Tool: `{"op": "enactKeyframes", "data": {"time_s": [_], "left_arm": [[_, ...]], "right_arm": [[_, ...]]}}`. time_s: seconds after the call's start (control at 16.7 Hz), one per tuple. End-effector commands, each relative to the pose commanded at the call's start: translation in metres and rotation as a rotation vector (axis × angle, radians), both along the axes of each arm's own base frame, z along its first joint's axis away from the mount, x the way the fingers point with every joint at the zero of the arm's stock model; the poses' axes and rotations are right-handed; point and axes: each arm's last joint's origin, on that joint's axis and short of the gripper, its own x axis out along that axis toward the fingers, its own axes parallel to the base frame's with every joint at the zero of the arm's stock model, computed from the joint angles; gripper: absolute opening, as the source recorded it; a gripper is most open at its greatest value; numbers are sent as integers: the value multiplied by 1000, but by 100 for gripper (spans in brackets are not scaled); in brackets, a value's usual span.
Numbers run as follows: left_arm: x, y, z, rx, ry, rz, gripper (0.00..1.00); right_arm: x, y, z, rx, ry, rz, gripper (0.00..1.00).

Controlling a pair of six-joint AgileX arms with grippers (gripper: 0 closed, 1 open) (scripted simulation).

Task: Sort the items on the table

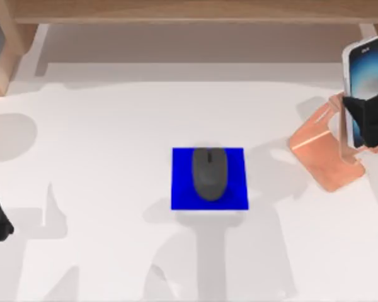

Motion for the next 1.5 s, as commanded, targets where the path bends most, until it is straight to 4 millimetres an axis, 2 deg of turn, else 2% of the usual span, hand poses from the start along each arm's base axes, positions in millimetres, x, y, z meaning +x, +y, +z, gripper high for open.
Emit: {"op": "enactKeyframes", "data": {"time_s": [0.06,0.84,1.5], "left_arm": [[0,0,0,0,0,0,100],[0,0,0,0,0,0,100],[0,0,0,0,0,0,100]], "right_arm": [[0,0,0,0,0,0,0],[0,0,0,0,0,0,98],[-4,0,0,0,3,-2,100]]}}
